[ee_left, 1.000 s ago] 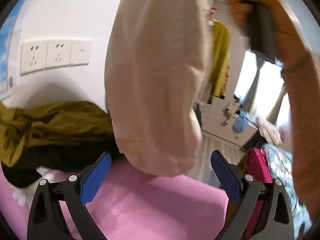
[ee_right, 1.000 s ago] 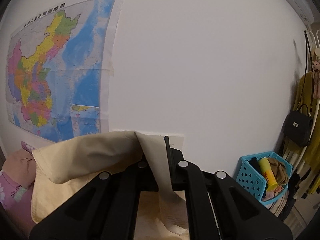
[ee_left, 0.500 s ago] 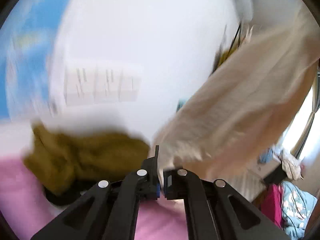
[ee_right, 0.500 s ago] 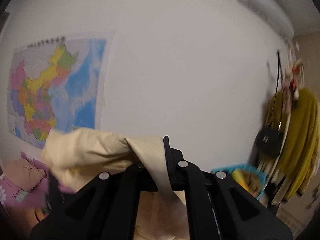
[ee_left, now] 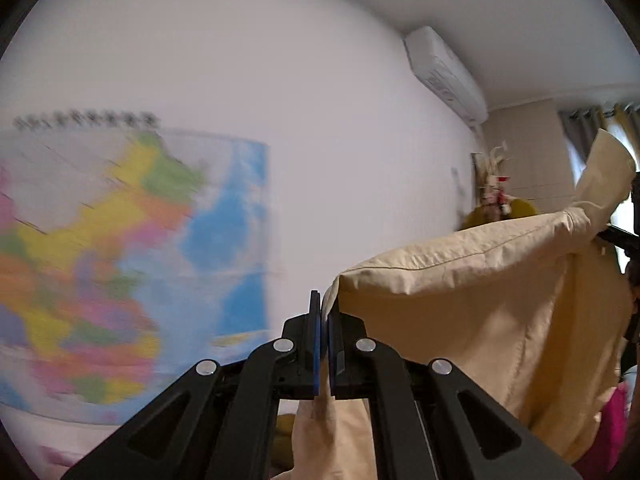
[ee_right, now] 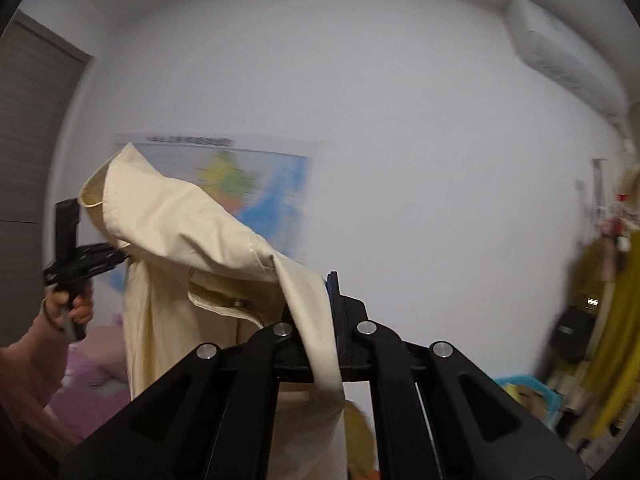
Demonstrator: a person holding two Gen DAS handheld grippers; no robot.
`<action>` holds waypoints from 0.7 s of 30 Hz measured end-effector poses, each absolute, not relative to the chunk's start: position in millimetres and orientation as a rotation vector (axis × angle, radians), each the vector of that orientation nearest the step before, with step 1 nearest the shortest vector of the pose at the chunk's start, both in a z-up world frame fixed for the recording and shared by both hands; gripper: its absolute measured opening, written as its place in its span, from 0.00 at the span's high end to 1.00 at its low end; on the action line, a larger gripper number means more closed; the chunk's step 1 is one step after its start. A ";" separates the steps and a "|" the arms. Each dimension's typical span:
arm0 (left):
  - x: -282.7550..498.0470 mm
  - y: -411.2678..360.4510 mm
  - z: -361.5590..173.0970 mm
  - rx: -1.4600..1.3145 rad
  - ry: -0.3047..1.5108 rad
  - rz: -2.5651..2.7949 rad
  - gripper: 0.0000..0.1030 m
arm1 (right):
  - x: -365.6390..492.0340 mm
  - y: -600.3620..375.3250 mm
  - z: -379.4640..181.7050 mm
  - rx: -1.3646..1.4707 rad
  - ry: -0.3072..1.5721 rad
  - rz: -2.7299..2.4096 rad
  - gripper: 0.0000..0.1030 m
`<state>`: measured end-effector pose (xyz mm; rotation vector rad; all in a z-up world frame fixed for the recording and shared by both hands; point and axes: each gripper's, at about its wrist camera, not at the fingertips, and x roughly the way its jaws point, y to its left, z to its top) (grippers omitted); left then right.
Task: Fold large clothes
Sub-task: 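Grasp the cream jacket with the left gripper while the right gripper holds it up, then lower the held cream jacket onto the pink bedspread with both grippers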
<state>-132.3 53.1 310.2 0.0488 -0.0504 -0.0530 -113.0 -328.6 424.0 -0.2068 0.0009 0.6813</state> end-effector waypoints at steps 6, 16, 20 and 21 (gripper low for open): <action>-245.7 77.2 322.1 0.135 -0.113 0.182 0.98 | -124.7 -286.6 419.5 -0.144 0.033 0.968 0.96; -141.5 208.5 224.0 0.078 0.362 0.524 0.98 | 47.1 -103.1 278.9 -0.090 0.516 1.109 0.95; -63.6 288.3 135.7 -0.029 0.579 0.538 0.99 | 120.3 -25.6 182.4 -0.064 0.746 1.098 0.95; -55.9 302.3 117.4 -0.057 0.612 0.532 0.99 | 128.9 -11.4 164.3 -0.087 0.776 1.088 0.95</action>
